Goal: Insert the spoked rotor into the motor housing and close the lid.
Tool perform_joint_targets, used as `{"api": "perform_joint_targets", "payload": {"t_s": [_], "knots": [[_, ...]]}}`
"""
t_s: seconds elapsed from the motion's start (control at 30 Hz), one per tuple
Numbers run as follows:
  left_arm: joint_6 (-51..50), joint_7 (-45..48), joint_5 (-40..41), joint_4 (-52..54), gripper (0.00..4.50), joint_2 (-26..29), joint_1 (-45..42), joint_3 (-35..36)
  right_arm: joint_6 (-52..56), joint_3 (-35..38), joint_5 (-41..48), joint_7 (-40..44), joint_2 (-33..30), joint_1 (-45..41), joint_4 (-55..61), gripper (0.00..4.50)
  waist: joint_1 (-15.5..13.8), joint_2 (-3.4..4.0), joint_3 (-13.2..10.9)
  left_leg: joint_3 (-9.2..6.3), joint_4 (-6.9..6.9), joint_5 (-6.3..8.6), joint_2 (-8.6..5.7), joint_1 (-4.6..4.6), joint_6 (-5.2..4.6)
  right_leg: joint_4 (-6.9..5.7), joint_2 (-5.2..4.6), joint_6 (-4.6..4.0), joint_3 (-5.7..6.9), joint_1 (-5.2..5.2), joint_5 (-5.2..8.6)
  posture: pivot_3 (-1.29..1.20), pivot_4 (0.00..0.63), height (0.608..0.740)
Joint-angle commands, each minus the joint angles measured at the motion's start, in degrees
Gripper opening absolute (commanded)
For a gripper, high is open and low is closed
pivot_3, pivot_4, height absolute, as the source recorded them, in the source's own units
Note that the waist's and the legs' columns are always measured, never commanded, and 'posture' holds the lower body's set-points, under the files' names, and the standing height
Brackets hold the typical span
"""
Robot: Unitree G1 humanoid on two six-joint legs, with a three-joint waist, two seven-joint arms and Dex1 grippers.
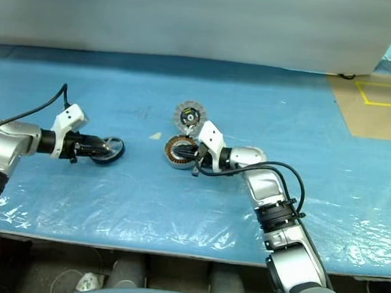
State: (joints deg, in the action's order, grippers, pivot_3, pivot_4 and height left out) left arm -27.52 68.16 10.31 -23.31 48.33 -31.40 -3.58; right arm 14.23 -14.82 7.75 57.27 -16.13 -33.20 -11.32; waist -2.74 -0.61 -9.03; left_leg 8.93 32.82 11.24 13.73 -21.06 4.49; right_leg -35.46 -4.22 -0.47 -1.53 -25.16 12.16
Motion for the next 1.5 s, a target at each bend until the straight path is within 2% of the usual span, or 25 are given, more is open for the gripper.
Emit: {"api": "perform_joint_targets", "payload": {"t_s": [0.03, 0.1, 0.23, 0.5, 0.8, 1.0, 1.23, 1.5], "knots": [[1.6, -0.3, -2.1, 1.2, 2.22, 0.0, 1.3, -1.9, -0.7, 0.3, 0.8, -0.2, 0.2, -0.7, 2.3, 0.0, 0.0, 0.0, 0.0, 0.0, 0.0, 0.0, 0.0, 0.02, 0.0, 0.0, 0.0, 0.0, 0.0, 0.01, 0.0, 0.0, 0.15, 0.74], [2.0, 0.2, -1.9, 1.8, 2.22, -0.4, 1.5, -2.0, -0.8, 0.4, 0.8, -0.3, 0.2, -0.8, 2.1, 0.0, 0.0, 0.0, 0.0, 0.0, 0.0, 0.0, -0.01, 0.06, 0.0, 0.0, -0.01, 0.0, 0.0, 0.06, 0.0, 0.0, 0.15, 0.74], [0.9, 1.9, -1.6, 2.5, 1.34, 0.0, 2.3, -2.3, -1.0, 0.6, 0.7, -0.8, 0.3, -1.1, 1.8, 0.0, 0.0, 0.0, 0.0, 0.0, 0.01, 0.0, -0.02, 0.08, 0.0, -0.01, -0.01, 0.0, -0.01, 0.07, 0.0, 0.0, 0.15, 0.74], [2.8, 1.4, -3.2, 2.2, 1.33, 0.4, 2.6, -2.5, -1.4, 0.8, 0.8, -1.0, 0.4, -2.0, 1.0, 0.0, 0.0, 0.01, 0.0, 0.0, 0.0, 0.0, -0.02, 0.1, 0.0, 0.0, -0.01, 0.0, -0.01, 0.07, 0.0, 0.0, 0.15, 0.74], [1.3, 2.1, 4.0, 4.3, 1.33, -2.2, -1.2, 3.6, -0.6, 3.3, 3.2, -0.1, -0.8, -3.3, 1.5, 0.0, -0.3, -0.01, 0.0, -0.01, 0.01, 0.0, -0.02, 0.02, 0.0, 0.01, -0.01, 0.0, 0.02, 0.05, 0.0, 0.0, 0.15, 0.74], [2.2, 3.5, 9.4, 7.8, 1.33, -7.2, -4.8, 4.7, 2.7, 4.0, 5.7, 4.5, -6.0, -0.7, 5.6, 0.0, -1.2, -0.03, 0.0, -0.06, 0.01, 0.0, -0.02, -0.07, 0.0, 0.04, 0.0, 0.0, 0.07, 0.04, 0.0, 0.0, 0.15, 0.74], [3.7, 3.9, 9.1, 7.1, 1.33, -12.7, -9.1, 1.5, 3.6, 4.2, 5.1, 5.5, -10.4, 0.9, 4.9, 0.0, -1.2, -0.04, 0.0, -0.06, 0.0, 0.0, -0.02, -0.06, 0.0, 0.02, 0.0, 0.01, 0.06, 0.02, -0.01, 0.0, 0.15, 0.74], [8.0, 3.6, 7.2, 0.9, 1.33, -18.6, -13.7, -1.2, 3.6, 4.2, 3.5, 3.3, -12.6, 3.8, 5.7, 0.0, -1.2, -0.04, 0.0, -0.06, 0.03, -0.01, -0.06, -0.07, -0.01, 0.03, 0.01, 0.02, 0.03, 0.03, -0.01, 0.0, 0.15, 0.74]]}}
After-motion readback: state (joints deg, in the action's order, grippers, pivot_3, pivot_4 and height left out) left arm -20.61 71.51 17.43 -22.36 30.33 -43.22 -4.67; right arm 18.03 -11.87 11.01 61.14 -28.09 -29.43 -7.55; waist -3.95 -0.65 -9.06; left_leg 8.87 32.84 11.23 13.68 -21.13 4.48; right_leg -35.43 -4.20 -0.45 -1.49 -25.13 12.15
